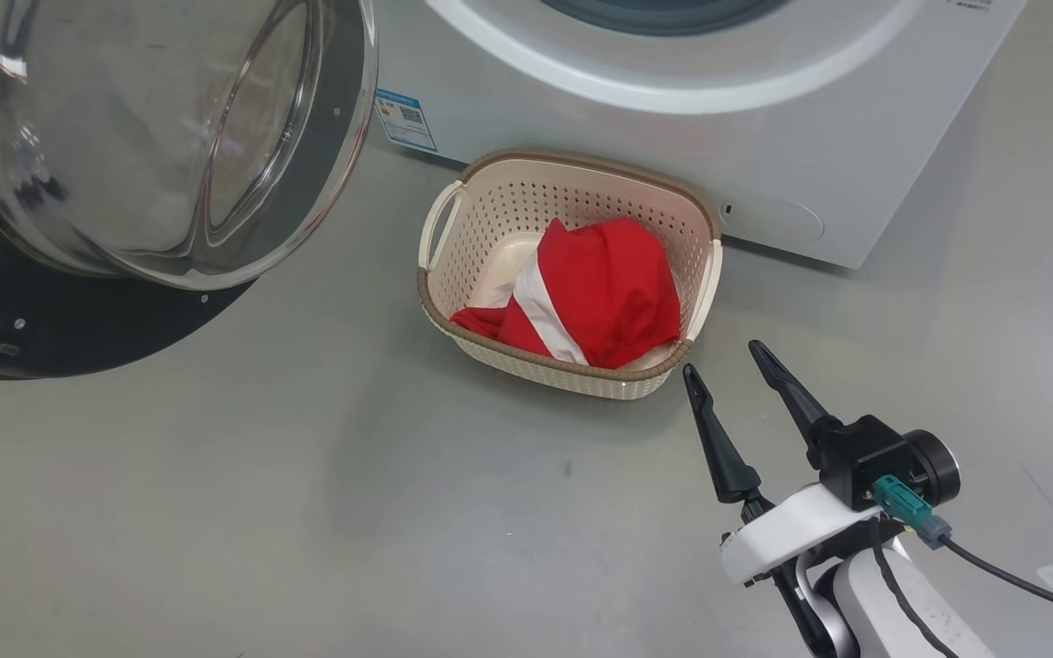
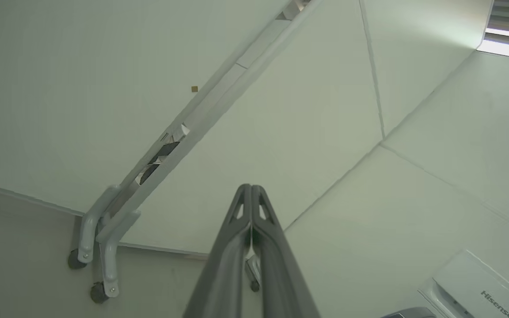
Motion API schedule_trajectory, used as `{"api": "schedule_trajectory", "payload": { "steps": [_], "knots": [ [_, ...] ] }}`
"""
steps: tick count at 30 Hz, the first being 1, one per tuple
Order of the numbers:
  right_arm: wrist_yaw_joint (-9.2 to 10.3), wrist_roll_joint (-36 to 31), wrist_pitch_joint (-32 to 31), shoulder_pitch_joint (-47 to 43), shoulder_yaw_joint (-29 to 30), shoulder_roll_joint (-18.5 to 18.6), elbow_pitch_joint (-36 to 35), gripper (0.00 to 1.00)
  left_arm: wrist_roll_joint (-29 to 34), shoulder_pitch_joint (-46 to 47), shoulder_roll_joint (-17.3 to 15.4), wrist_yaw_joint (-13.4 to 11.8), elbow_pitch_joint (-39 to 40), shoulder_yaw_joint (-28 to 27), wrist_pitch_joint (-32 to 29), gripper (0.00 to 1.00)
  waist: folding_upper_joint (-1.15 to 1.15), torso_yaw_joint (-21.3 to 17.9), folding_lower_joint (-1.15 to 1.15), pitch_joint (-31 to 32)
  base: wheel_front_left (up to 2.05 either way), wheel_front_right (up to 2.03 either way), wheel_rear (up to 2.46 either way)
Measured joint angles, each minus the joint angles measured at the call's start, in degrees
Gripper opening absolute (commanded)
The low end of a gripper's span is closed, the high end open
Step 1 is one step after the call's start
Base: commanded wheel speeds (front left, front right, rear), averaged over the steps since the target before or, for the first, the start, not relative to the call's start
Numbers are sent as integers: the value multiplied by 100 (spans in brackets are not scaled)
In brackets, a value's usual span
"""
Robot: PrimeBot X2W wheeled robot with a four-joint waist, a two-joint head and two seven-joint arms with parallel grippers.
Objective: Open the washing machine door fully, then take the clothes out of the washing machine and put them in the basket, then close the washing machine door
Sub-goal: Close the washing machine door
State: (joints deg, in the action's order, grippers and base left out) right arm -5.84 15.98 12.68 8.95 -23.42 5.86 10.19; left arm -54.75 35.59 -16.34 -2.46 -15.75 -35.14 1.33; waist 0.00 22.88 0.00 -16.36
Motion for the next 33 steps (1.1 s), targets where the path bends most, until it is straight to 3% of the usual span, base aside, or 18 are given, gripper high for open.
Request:
{"api": "schedule_trajectory", "payload": {
  "steps": [5, 12, 20, 33],
  "knots": [
    [-5, 1, 5, 0, 21, 4, 5, 100, -658, 439, -100, -332, -811, -525, -534, 0, 0, -90, 0, 24, 0, 0, 0],
    [-7, 1, 5, 0, 8, 5, 7, 100, -993, 641, -205, -491, -1914, -878, -1192, 0, 0, -119, 0, 28, 0, 0, 0],
    [-8, -52, 7, 12, -87, 19, 5, 100, -1192, 1060, -269, -490, -2643, -960, -1707, 0, 0, -145, 0, 24, 0, 0, 0],
    [-14, -52, 8, 36, -154, 11, 27, 100, -1113, 1332, -469, -490, -3852, -1132, -1900, 0, 0, -226, 0, 30, 0, 0, 0]
  ]
}}
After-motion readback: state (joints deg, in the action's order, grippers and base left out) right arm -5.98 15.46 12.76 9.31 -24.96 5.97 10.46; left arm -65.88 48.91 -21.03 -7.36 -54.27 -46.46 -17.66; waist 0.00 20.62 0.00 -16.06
